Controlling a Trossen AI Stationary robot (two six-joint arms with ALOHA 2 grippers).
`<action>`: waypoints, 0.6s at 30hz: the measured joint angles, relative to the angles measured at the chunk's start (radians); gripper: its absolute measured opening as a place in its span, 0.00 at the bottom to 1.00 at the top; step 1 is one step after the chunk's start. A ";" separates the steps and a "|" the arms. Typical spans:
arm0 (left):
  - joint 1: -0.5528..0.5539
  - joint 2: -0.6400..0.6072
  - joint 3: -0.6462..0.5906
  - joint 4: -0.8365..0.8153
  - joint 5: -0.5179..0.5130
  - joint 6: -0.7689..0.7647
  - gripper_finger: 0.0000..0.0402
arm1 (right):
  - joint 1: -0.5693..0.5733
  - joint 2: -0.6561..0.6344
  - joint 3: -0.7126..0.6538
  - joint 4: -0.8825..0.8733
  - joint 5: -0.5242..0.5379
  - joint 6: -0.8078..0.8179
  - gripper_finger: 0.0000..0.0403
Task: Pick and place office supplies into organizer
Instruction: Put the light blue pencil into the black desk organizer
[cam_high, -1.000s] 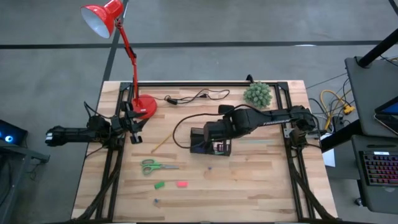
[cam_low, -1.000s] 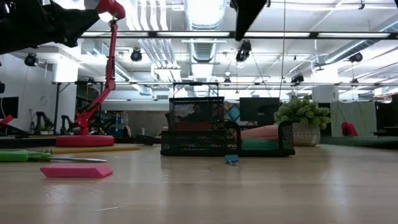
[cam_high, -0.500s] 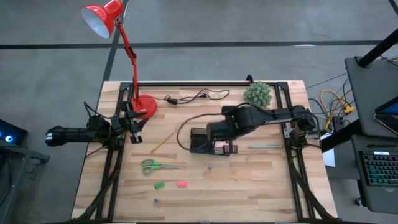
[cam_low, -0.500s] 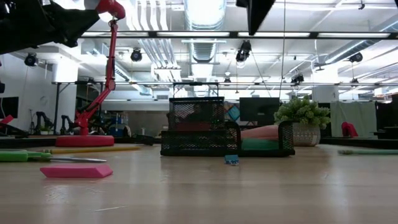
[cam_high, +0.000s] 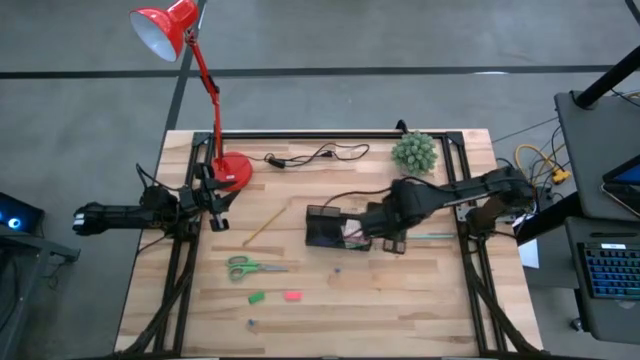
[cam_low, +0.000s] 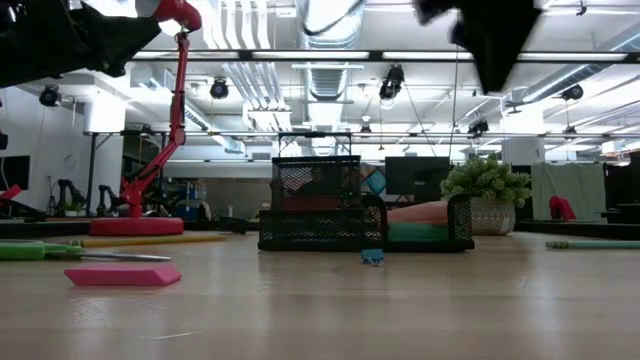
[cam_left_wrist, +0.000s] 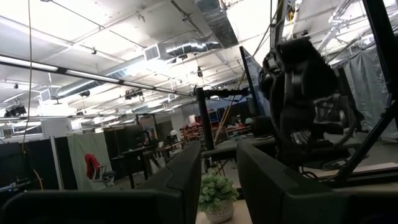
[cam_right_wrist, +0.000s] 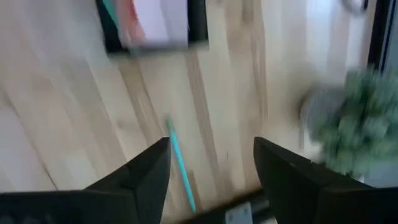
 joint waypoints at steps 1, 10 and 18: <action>0.000 0.000 0.000 0.000 0.000 0.000 0.22 | 0.005 -0.024 -0.047 0.002 0.000 0.015 0.55; 0.000 0.004 0.000 0.000 0.000 0.000 0.22 | 0.095 -0.259 -0.454 0.321 -0.038 0.062 0.51; 0.000 0.006 0.000 0.000 0.000 -0.001 0.22 | 0.115 -0.335 -0.712 0.521 -0.082 0.043 0.48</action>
